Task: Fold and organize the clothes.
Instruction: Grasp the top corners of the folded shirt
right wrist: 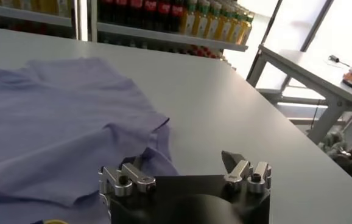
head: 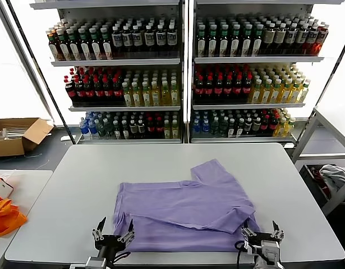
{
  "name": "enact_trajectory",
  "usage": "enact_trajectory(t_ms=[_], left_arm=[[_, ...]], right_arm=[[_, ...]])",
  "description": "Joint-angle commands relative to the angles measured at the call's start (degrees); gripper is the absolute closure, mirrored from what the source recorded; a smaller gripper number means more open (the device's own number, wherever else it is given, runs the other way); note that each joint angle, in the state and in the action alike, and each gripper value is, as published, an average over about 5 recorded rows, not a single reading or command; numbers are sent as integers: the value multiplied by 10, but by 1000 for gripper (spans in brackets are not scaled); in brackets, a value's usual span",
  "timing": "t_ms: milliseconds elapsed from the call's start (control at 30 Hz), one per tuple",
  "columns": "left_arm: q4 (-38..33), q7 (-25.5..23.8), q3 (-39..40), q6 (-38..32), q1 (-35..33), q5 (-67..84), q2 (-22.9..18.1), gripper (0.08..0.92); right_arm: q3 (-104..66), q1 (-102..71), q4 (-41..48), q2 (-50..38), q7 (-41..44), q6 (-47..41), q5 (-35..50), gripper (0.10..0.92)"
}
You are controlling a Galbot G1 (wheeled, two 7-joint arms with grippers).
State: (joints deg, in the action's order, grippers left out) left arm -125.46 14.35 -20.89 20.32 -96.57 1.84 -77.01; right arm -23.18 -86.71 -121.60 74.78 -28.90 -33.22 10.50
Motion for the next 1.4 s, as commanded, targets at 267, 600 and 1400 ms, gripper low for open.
enact_trajectory(t_ms=[267,600,1400], left_arm=[[48,-26,18,29,99,-1,-6,177],[142,-59,11,85,248,85,15,177],[335,-57,10,127,414,185,71,177]], right_arm=[[40,185,121,26,2,0,-17,203],[37,347,251,64,-20,1,85,203],[104,544,519,110,18,0,140,203]])
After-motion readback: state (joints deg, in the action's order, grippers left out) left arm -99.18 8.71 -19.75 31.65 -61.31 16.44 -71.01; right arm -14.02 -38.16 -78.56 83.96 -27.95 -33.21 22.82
